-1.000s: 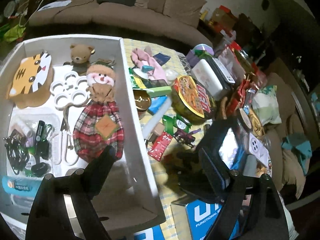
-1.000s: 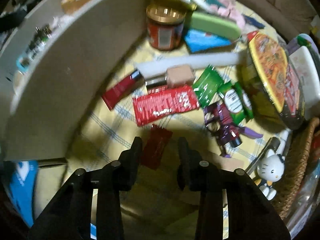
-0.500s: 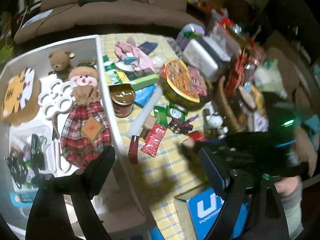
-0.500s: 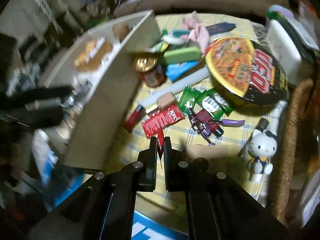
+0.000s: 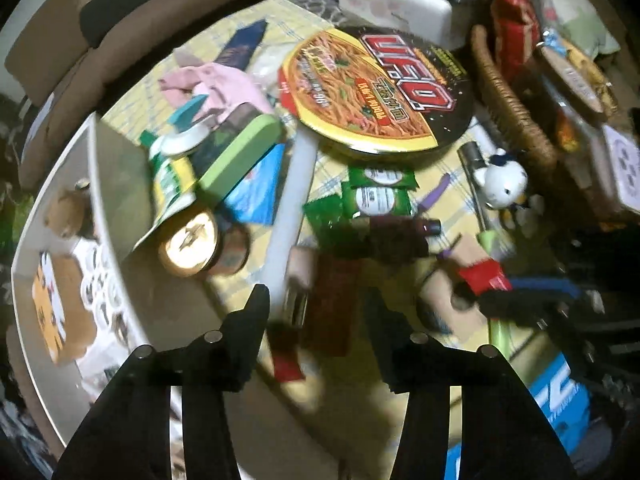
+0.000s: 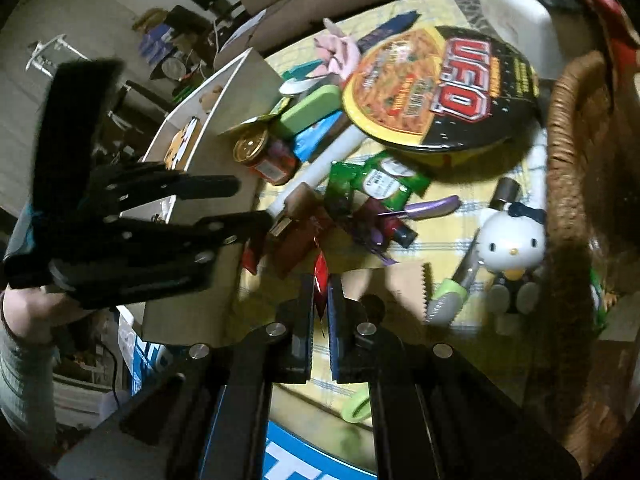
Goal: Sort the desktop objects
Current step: 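Carry the red packet toward the white box while left gripper grasps a brown-capped silver item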
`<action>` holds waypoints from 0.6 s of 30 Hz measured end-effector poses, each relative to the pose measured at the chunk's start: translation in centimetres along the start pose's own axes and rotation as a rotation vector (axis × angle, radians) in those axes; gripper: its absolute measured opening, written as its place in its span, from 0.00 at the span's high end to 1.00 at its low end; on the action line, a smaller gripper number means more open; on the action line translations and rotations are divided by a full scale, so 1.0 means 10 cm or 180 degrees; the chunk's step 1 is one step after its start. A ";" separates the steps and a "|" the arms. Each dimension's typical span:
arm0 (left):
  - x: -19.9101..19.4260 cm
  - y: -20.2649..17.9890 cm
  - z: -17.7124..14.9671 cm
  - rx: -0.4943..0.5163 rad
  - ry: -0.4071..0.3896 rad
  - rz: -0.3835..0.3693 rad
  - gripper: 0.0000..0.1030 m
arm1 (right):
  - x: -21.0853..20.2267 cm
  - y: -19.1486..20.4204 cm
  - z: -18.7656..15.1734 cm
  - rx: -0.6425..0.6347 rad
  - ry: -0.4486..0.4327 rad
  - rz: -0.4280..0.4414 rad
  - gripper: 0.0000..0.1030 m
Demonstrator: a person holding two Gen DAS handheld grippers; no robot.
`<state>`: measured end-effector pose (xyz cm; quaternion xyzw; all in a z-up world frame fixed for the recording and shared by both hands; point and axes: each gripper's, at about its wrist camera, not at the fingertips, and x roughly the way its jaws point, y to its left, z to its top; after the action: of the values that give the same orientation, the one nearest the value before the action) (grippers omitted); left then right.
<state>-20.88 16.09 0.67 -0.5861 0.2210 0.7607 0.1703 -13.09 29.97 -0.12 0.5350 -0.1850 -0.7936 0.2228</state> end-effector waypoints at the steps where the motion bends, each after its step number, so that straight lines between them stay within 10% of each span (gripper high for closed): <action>1: 0.05 -0.03 0.04 0.0012 0.0032 0.0011 0.52 | -0.02 -0.03 0.00 0.0015 -0.0014 0.0000 0.94; 16: 0.57 0.06 0.12 -0.0135 0.0367 -0.0042 0.57 | -0.12 -0.03 -0.01 -0.0019 -0.0073 0.0123 0.94; 18: 0.57 0.09 0.12 -0.0180 0.0340 -0.0054 0.70 | -0.11 -0.03 -0.01 -0.0019 -0.0064 0.0122 0.94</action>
<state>-23.77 16.02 -4.45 -0.6323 0.2032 0.7328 0.1482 -12.64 30.83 0.54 0.5227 -0.1950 -0.7952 0.2377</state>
